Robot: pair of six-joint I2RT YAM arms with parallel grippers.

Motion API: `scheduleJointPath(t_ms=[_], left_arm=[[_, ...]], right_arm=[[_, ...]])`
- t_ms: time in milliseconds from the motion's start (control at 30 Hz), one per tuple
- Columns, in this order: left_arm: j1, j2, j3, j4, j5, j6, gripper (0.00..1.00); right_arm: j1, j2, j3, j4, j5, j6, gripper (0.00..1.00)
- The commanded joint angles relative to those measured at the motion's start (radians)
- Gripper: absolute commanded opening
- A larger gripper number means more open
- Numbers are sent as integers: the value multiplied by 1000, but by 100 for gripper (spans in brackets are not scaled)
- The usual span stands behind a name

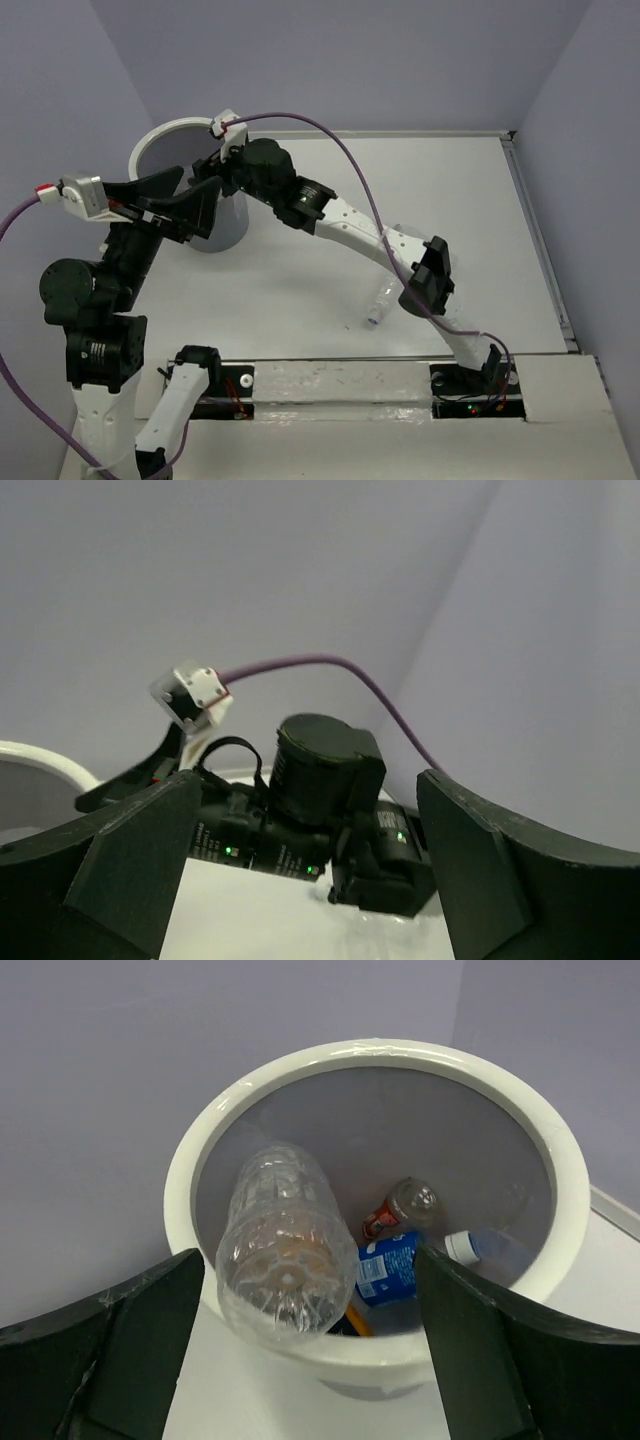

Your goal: Put the plastic bottles in the bin

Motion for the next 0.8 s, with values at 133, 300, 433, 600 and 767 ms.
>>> scheduleJointPath(t_ms=[133, 300, 433, 600, 767], left_arm=[[1, 42, -14, -19, 426, -39, 99], [-57, 83, -85, 27, 447, -45, 99], [-314, 158, -164, 33, 246, 5, 99], [-860, 424, -140, -21, -363, 83, 99], [-919, 632, -151, 25, -459, 82, 99]], right_arm=[[-83, -506, -513, 44, 28, 26, 83], [-295, -892, -987, 39, 54, 154, 61], [-424, -1080, -1289, -75, 157, 185, 37], [-579, -1178, -1460, -137, 145, 224, 34], [-752, -1182, -1518, -152, 65, 231, 48]])
